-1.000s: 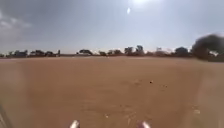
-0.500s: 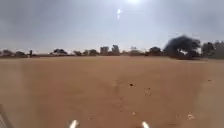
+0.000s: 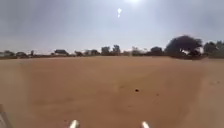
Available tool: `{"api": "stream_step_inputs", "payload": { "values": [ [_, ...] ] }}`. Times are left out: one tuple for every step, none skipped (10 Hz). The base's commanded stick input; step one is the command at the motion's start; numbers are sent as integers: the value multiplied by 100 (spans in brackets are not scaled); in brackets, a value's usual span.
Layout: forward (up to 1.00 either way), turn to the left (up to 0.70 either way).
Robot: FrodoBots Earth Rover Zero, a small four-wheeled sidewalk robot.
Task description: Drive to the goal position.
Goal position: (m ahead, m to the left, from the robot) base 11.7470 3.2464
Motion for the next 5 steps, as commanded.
{"api": "stream_step_inputs", "payload": {
  "values": [
    [70,0],
    [70,0],
    [70,0],
    [70,0],
    [70,0]
  ]
}}
